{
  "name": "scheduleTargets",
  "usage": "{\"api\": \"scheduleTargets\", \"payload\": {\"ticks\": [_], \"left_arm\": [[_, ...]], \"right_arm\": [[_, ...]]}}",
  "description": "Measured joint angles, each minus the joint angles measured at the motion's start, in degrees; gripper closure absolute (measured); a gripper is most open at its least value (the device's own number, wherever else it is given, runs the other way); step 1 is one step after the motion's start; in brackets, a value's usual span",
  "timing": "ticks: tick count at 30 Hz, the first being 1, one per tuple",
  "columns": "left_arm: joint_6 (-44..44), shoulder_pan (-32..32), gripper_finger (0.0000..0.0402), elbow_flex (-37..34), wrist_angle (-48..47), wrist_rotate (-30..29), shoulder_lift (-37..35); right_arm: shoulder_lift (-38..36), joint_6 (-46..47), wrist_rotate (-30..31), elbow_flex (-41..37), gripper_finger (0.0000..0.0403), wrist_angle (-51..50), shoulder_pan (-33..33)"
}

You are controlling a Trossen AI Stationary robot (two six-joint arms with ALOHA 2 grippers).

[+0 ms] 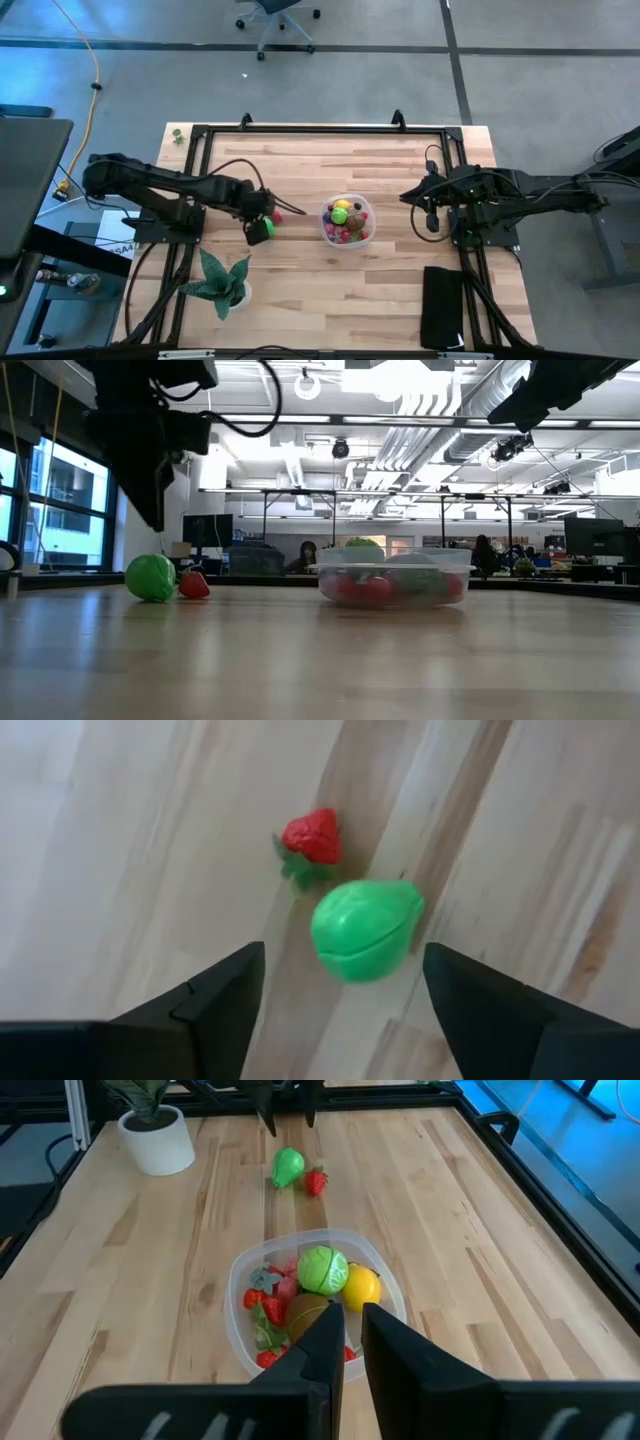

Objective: Pick and placing Produce into tupperware
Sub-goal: Put the green pear into the transparent container

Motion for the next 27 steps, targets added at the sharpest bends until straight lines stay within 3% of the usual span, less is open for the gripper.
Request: {"api": "scheduleTargets", "payload": {"ticks": [16, 27], "left_arm": [[2.4, 0.0, 0.0024, -4.9, 6.2, 0.0, 0.2], [5.2, 0.0, 0.0021, -8.6, 11.0, -0.3, 0.2]], "right_arm": [[0.0, 0.0, 0.0, 0.0, 0.0373, 0.0, 0.0], [0.0, 0.0, 0.0, 0.0, 0.0373, 0.0, 0.0]]}}
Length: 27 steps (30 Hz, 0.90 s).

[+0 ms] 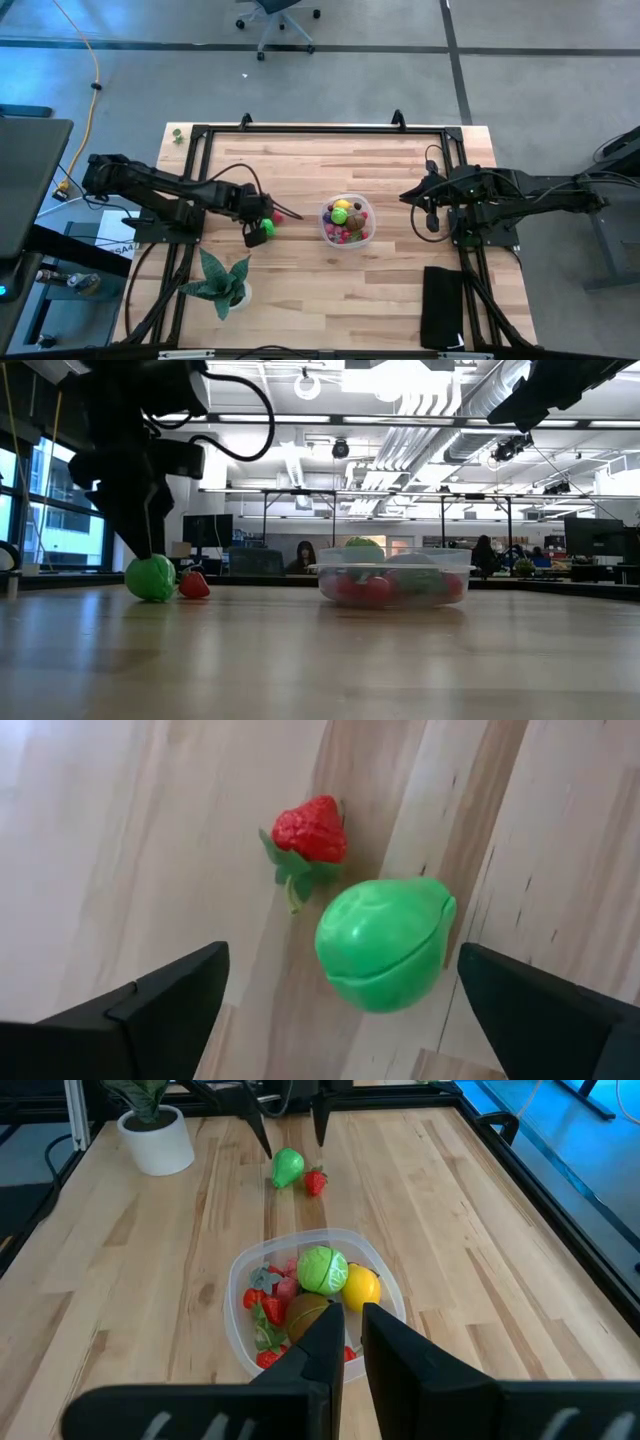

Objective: Pick and placing Produce into tupperware
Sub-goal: Put the green pear into the transparent container

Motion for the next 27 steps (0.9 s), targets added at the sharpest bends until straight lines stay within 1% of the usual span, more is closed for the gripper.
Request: {"api": "scheduleTargets", "payload": {"ticks": [12, 21, 27], "left_arm": [[9.6, 0.0, 0.0023, -4.4, 8.2, 0.5, 0.0], [19.5, 0.0, 0.0023, -4.6, 6.8, 4.3, 0.0], [24.6, 0.0, 0.0023, -4.6, 7.7, 4.9, 0.0]], "right_arm": [[0.0, 0.0, 0.0, 0.0, 0.0373, 0.0, 0.0], [0.0, 0.0, 0.0, 0.0, 0.0373, 0.0, 0.0], [0.0, 0.0, 0.0, 0.0, 0.0373, 0.0, 0.0]]}}
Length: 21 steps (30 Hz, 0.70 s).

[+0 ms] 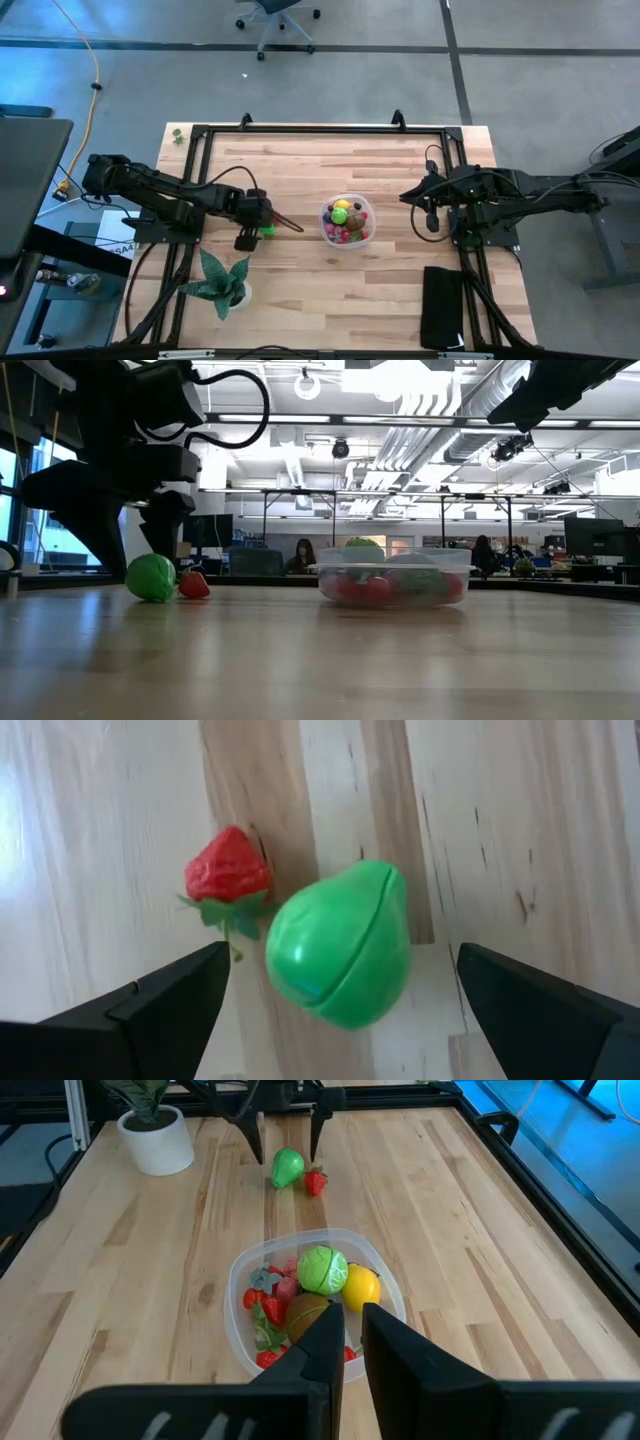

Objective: Pick and placing Produce into tupperware
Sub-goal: Put the green pear into the transparent container

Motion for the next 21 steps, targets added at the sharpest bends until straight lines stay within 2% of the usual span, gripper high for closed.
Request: {"api": "scheduleTargets", "payload": {"ticks": [10, 21], "left_arm": [[4.2, 0.0, 0.0023, 0.0, 2.2, 0.8, 5.0], [6.9, 0.0, 0.0025, 0.0, 3.0, 0.2, 5.3]], "right_arm": [[0.0, 0.0, 0.0, 0.0, 0.0373, 0.0, 0.0], [0.0, 0.0, 0.0, 0.0, 0.0373, 0.0, 0.0]]}}
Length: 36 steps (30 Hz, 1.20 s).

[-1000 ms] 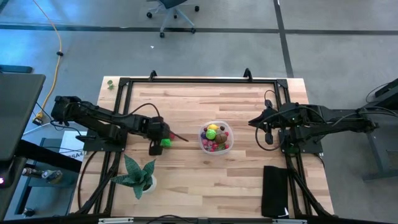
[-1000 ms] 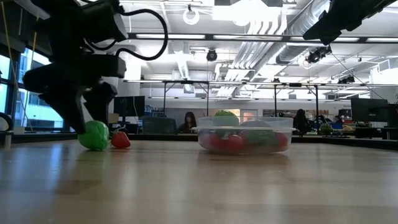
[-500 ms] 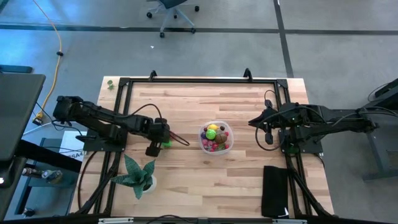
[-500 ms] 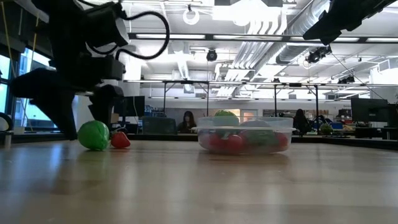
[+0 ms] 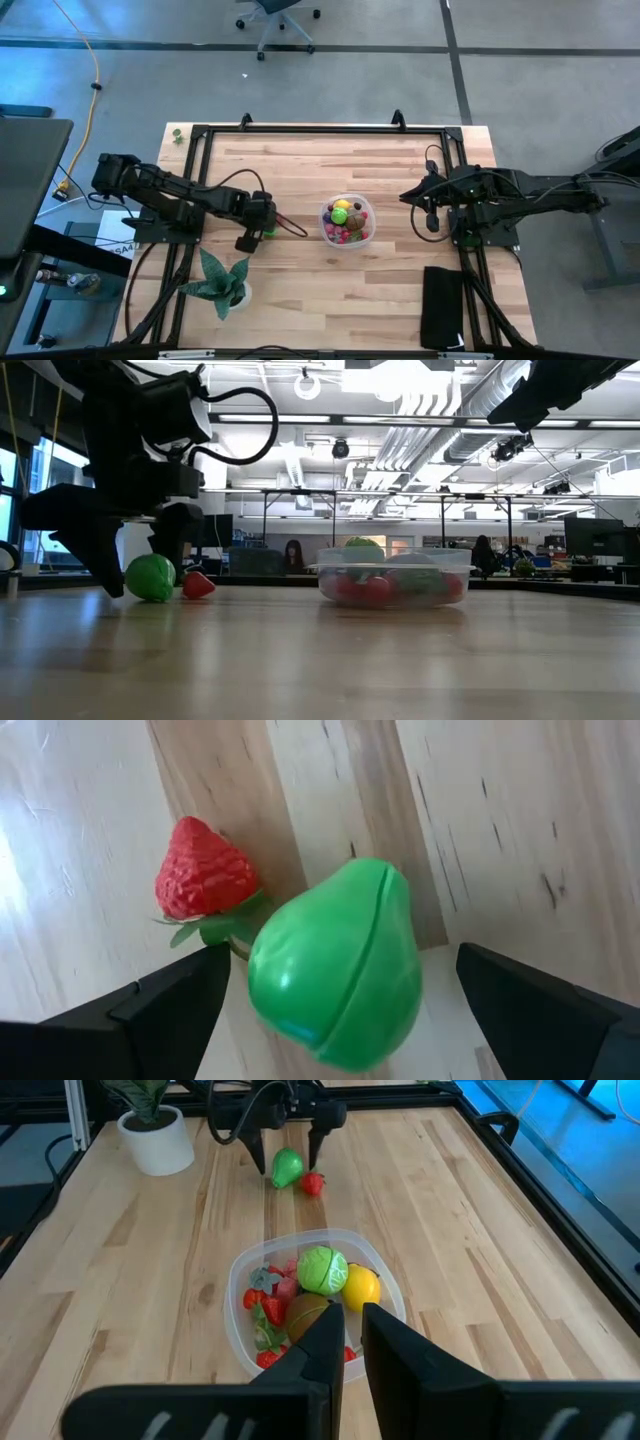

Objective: Pick and placing Produce into tupperware
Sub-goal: Put the green pear into the transparent container

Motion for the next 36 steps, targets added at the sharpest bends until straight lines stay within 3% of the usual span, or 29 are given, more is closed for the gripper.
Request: {"api": "scheduleTargets", "payload": {"ticks": [14, 28, 36], "left_arm": [[-0.4, 0.0, 0.0122, 0.0, 1.3, -0.1, 0.0], [-1.5, 0.0, 0.0175, 0.0, 1.4, -0.2, 0.0], [-1.8, 0.0, 0.0169, 0.0, 1.4, -0.2, 0.0]], "right_arm": [[0.0, 0.0, 0.0, 0.0, 0.0373, 0.0, 0.0], [0.0, 0.0, 0.0, 0.0, 0.0373, 0.0, 0.0], [0.0, 0.0, 0.0, 0.0, 0.0373, 0.0, 0.0]]}}
